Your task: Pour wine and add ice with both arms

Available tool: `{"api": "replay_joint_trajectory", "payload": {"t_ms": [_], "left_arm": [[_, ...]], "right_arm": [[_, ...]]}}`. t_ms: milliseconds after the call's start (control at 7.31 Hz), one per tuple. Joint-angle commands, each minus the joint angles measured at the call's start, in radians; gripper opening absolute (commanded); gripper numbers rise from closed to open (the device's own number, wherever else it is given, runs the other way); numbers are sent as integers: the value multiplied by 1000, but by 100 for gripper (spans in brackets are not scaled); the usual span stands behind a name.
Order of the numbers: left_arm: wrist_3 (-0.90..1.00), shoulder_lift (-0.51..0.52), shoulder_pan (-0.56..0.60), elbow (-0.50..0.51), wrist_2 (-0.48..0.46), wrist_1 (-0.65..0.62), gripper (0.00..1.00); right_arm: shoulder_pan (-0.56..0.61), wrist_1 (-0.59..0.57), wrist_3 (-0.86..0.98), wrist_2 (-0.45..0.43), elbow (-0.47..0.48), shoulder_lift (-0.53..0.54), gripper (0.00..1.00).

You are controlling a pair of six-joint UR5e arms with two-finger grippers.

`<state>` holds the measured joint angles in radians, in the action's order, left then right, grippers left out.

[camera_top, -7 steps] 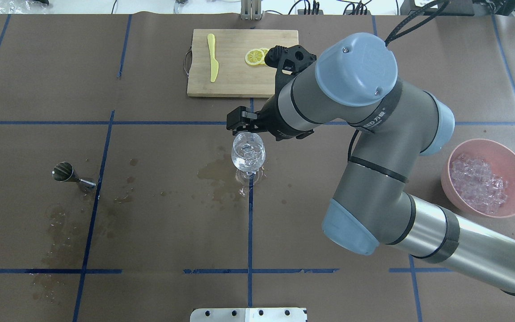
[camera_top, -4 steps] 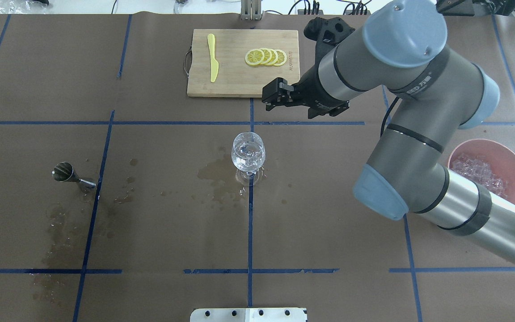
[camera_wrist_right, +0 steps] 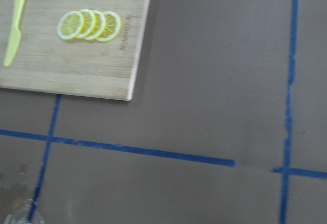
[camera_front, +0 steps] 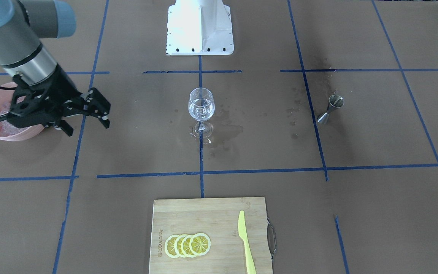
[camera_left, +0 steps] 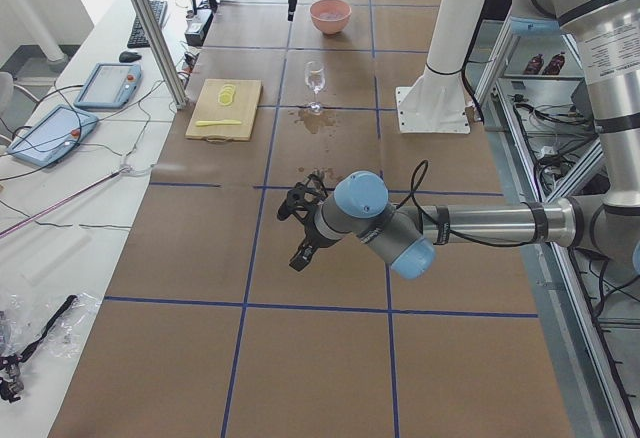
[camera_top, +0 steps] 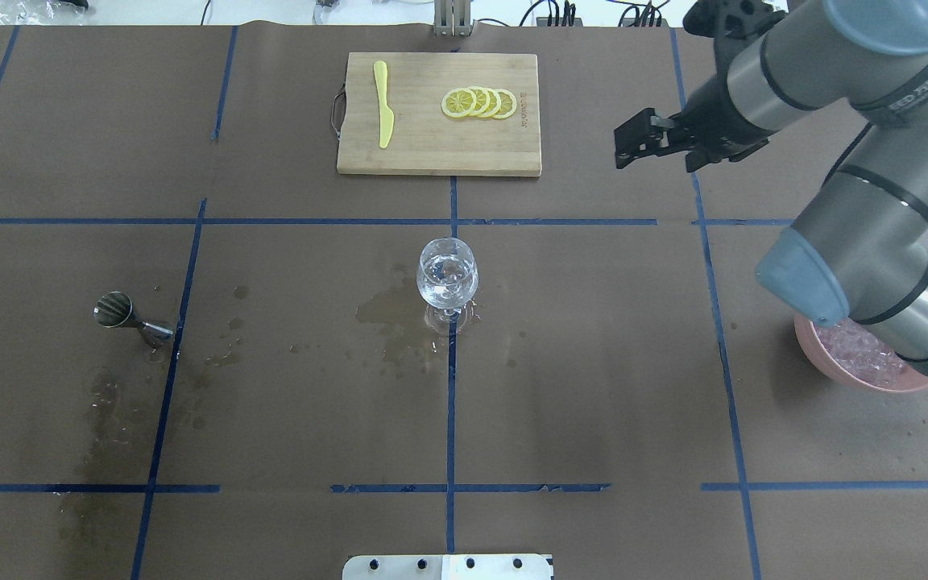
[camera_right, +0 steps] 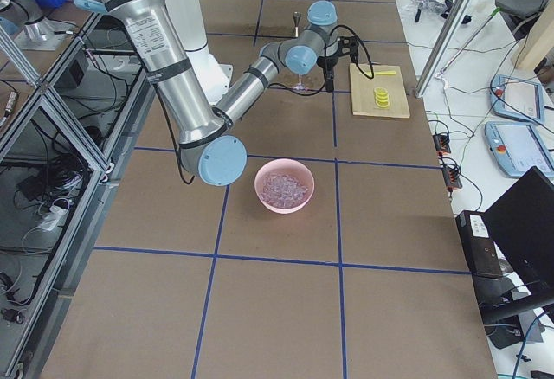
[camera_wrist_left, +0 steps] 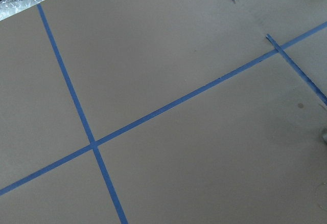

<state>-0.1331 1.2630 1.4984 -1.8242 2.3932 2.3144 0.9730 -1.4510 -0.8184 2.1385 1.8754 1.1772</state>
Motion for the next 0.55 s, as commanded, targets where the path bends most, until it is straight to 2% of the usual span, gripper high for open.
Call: {"api": "replay_joint_trajectory", "payload": {"t_ms": [0,274,411], "left_arm": [[4,120,40,11,-9,-154,100],[113,240,116,14,-42,-379,100],[253,280,164,31,-42,-479,100]], "right_arm": [[114,-133,354,5,-47,55,100],[205,-177,543,17,-114,96,100],[239,-177,598,50,-116,139,100]]}}
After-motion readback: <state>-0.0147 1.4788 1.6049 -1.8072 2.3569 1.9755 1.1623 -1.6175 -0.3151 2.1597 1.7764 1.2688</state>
